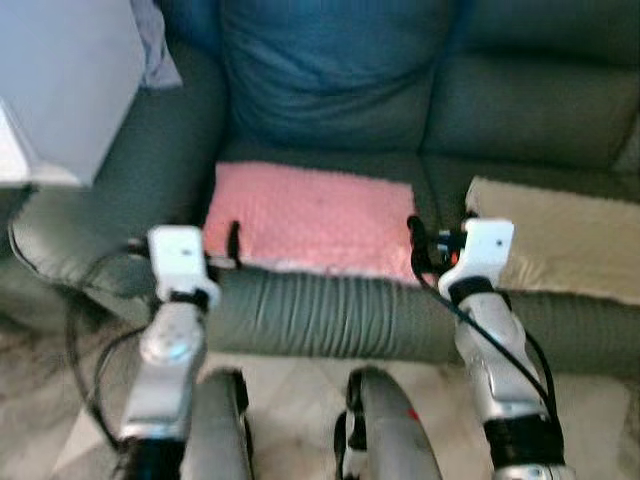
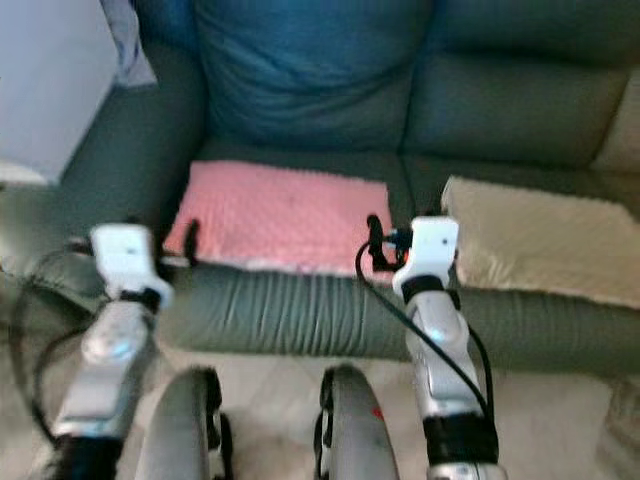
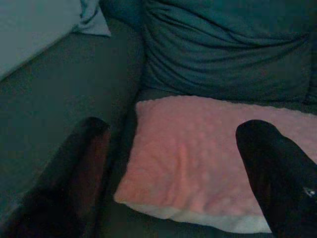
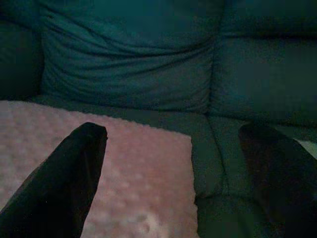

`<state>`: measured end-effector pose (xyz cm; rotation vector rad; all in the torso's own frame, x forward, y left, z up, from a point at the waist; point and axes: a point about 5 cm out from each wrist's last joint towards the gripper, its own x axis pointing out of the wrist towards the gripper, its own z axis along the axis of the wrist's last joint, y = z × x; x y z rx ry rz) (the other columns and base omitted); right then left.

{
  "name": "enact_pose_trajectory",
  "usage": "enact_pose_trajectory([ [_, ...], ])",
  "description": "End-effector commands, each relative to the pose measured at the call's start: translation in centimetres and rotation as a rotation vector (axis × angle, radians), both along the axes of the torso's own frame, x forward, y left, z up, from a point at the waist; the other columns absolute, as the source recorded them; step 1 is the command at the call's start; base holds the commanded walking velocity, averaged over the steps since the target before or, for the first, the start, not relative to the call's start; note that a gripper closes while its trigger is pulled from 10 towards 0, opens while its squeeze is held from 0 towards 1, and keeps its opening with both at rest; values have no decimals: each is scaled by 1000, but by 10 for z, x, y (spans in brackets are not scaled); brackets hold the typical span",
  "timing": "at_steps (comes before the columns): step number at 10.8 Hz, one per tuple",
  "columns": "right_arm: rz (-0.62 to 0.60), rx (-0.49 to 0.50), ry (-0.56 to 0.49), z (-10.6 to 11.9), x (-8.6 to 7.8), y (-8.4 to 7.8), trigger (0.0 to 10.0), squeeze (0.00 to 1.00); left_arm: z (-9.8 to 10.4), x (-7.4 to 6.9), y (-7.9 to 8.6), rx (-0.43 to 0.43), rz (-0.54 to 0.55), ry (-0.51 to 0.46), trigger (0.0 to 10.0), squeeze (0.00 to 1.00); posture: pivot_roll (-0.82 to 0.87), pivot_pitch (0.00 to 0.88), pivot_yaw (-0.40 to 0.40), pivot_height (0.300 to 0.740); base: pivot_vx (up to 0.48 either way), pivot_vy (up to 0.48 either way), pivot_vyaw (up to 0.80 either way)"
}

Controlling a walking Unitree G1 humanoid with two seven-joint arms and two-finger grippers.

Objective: Move the pillow to the sofa

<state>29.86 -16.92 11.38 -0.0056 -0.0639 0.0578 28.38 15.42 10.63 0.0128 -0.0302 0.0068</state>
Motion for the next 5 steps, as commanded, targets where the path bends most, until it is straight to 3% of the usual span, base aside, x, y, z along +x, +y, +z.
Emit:
enact_pose_trajectory([
  [1, 0, -8, 0, 2, 1, -4, 10000, 0, 0, 1, -5, 8, -10, -5, 10000, 0, -41, 111, -87, 706, 0, 0, 0],
  [3, 17, -12, 5, 2, 2, -3, 10000, 0, 1, 6, -8, 1, 4, -13, 10000, 0, -32, 112, -104, 740, 0, 0, 0],
  [5, 64, 0, 10, 2, 4, 8, 10000, 0, 1, 10, -4, -6, 47, -8, 10000, 0, -19, 115, -117, 740, 0, 0, 0],
])
